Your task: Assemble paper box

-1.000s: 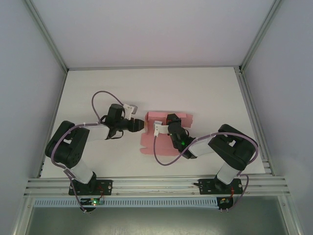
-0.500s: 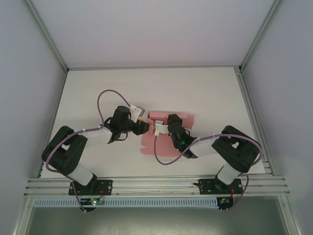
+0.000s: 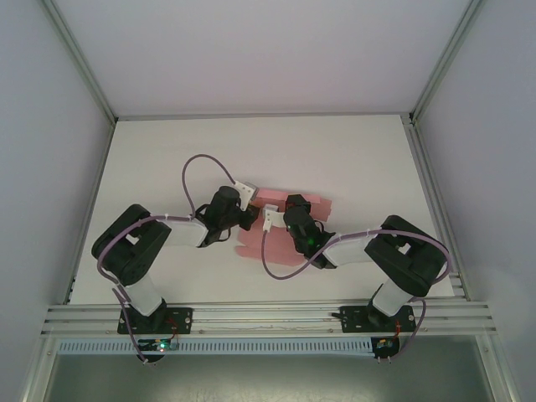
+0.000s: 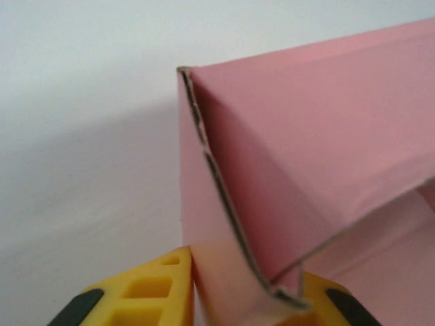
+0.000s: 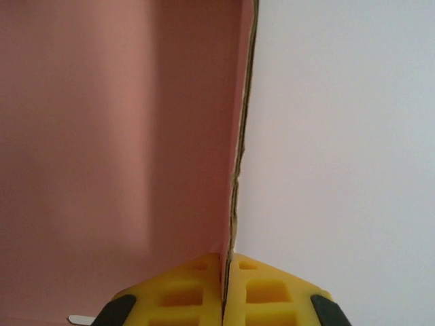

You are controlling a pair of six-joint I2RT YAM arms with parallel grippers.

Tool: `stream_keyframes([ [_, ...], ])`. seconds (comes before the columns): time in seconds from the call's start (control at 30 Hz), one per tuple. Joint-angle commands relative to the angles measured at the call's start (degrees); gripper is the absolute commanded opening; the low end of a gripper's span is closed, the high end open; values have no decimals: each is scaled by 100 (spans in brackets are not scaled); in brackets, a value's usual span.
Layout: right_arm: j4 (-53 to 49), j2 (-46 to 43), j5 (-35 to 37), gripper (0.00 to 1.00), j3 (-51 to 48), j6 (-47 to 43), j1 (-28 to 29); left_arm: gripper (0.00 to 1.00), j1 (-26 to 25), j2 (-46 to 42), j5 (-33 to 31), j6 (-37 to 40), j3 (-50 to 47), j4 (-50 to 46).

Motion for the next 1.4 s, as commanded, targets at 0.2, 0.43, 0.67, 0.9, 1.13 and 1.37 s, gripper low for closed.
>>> stream_keyframes([
  [0.2, -1142, -159, -350, 0, 103, 430, 32, 0, -259, 631, -2986, -337, 604, -164],
  [0.43, -1262, -150, -314, 0, 132, 467, -29, 0, -336, 862, -4270, -939, 699, -627],
  [0.67, -1288, -142, -274, 0, 143, 561, -70, 0, -373, 1066, -4384, -956, 747, -739],
  [0.9, -1244, -367, -442, 29, 530, 1286, -271, 0, -693, 770, -3005, 213, 365, 492],
  [1.13, -1385, -1512, -1450, 98, 389, 2101, -383, 0, -741, 480, -2666, -53, 358, 491],
  [1.37, -2252, -3260, -3011, 98, 186, 4195, -1343, 0, -746, 101, -2470, -279, 304, 462],
])
